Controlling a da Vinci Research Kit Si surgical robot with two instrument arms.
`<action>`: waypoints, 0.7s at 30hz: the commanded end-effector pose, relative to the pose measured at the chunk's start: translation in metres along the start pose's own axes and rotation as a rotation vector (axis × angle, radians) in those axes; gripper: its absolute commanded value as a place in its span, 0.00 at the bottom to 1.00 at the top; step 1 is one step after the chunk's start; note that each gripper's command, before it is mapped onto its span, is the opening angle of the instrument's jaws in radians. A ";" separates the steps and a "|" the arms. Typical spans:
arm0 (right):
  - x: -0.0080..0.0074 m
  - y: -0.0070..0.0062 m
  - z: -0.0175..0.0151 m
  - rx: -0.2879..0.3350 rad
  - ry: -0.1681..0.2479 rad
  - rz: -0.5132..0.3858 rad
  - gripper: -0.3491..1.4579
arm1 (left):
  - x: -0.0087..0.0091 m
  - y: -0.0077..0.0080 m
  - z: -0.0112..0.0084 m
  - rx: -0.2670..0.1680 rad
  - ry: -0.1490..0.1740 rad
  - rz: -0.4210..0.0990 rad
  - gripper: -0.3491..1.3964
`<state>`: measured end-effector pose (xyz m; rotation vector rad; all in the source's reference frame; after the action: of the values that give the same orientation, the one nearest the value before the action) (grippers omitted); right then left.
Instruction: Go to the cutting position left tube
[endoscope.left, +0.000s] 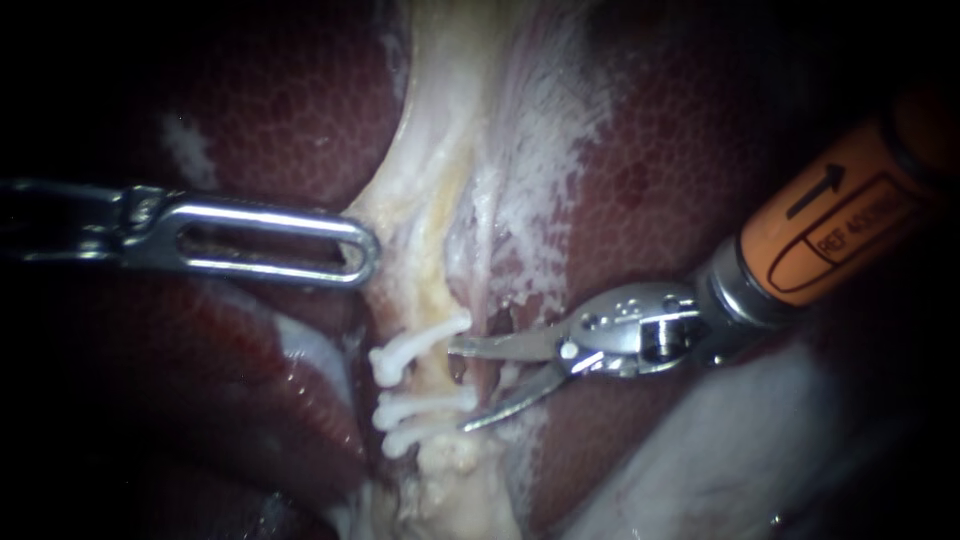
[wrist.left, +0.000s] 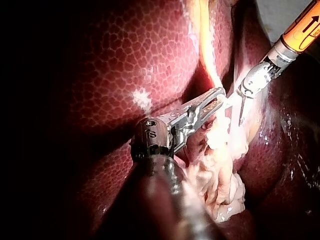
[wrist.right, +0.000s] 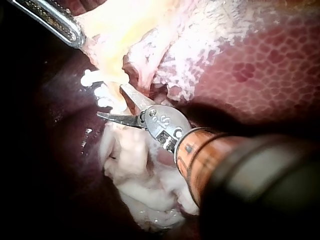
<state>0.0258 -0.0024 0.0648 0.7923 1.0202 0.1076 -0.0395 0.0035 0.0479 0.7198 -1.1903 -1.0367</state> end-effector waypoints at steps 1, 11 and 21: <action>0.0001 0.0000 0.0001 -0.002 0.002 0.000 0.95 | 0.0000 0.0000 0.0000 0.000 0.000 0.000 0.00; 0.0008 0.0005 0.0006 0.001 0.021 -0.002 0.90 | 0.0000 0.0000 0.0000 0.000 0.000 0.000 0.00; 0.0011 0.0007 0.0008 0.005 0.038 0.085 0.77 | 0.0000 0.0000 0.0001 -0.003 -0.001 0.001 0.00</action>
<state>0.0273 -0.0018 0.0646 0.8438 1.0230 0.1952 -0.0396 0.0036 0.0479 0.7166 -1.1899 -1.0379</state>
